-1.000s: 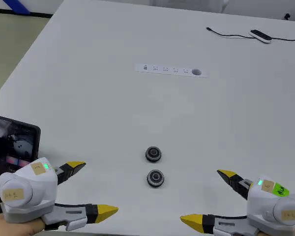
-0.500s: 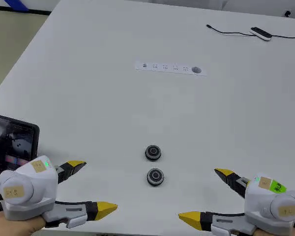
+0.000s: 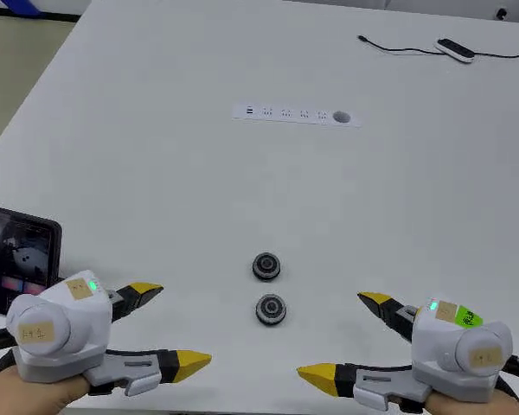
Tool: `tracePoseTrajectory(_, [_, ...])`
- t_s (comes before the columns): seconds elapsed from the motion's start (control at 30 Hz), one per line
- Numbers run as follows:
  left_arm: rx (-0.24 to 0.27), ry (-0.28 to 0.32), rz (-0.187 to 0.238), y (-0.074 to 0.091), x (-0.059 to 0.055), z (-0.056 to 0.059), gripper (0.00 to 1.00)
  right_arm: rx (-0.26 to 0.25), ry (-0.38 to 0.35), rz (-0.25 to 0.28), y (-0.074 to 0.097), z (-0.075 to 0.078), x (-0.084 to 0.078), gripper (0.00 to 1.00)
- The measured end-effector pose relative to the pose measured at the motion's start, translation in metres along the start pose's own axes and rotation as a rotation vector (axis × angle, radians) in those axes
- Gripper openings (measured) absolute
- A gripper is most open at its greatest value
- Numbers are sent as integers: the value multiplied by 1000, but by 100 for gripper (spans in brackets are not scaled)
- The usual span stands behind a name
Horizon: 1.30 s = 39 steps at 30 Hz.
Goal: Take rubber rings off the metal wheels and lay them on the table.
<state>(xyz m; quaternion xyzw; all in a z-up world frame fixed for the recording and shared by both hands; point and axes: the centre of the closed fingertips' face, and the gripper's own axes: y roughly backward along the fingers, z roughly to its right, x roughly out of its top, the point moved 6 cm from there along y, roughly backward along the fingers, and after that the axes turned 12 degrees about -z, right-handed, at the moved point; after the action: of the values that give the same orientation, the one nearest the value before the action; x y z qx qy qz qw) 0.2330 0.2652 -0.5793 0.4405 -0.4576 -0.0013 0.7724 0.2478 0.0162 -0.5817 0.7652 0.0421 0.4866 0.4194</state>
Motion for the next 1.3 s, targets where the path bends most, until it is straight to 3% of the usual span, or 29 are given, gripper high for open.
tracePoseTrajectory(0.57, [-51, -52, -15, -20, 23, 5, 67, 33, -55, -13, -13, -6, 1, 82])
tracePoseTrajectory(0.87, [-74, -94, -39, -31, 30, 10, 59, 57, -155, 18, -16, -4, 3, 77])
tracePoseTrajectory(1.3, [-96, -130, -49, -43, 44, 12, 51, 111, -267, 5, -25, -3, 4, 70])
